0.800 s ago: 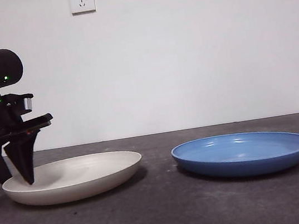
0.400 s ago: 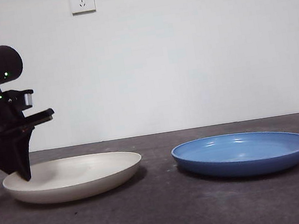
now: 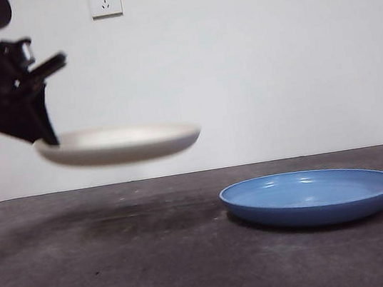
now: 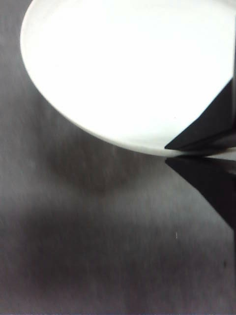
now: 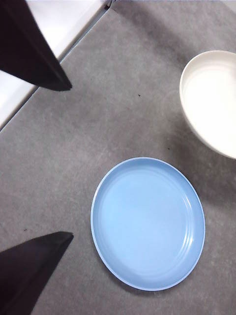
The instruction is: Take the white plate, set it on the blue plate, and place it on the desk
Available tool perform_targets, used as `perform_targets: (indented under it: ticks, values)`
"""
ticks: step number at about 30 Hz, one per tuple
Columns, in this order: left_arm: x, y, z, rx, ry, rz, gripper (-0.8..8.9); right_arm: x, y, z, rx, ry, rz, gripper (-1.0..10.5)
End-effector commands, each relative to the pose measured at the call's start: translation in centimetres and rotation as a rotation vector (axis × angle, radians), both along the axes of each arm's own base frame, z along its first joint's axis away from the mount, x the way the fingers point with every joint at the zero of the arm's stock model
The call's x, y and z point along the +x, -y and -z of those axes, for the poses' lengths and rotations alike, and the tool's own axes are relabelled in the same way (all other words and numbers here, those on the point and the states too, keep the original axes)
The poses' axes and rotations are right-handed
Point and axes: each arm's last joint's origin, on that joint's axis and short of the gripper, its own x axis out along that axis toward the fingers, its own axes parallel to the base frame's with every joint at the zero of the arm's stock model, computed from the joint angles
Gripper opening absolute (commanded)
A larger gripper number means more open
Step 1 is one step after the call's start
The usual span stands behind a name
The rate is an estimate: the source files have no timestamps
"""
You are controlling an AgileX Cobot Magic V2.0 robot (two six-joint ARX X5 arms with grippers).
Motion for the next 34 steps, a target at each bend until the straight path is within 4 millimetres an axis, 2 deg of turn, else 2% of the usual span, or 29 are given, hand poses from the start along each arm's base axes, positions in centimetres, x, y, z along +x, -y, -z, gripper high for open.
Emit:
perform_targets:
  ticks: [1, 12, 22, 29, 34]
  values:
    - [-0.2, 1.3, -0.8, -0.035, 0.008, 0.010, 0.07, 0.1, -0.1, -0.5, 0.000, 0.022, -0.006, 4.6]
    - [-0.9, 8.7, -0.8, -0.113, 0.073, 0.123, 0.09, 0.1, -0.1, -0.5, 0.004, 0.019, -0.001, 4.6]
    - [1.6, 15.0, 0.5, -0.090, 0.037, 0.196, 0.09, 0.1, -0.1, -0.6, 0.012, 0.014, 0.008, 4.6]
    - [3.0, 18.7, 3.1, -0.022, -0.024, 0.240, 0.09, 0.1, -0.1, -0.6, 0.013, 0.017, 0.009, 4.6]
    - [3.3, 20.2, 5.1, 0.008, -0.057, 0.257, 0.09, 0.1, -0.1, -0.6, 0.013, 0.017, 0.009, 4.6]
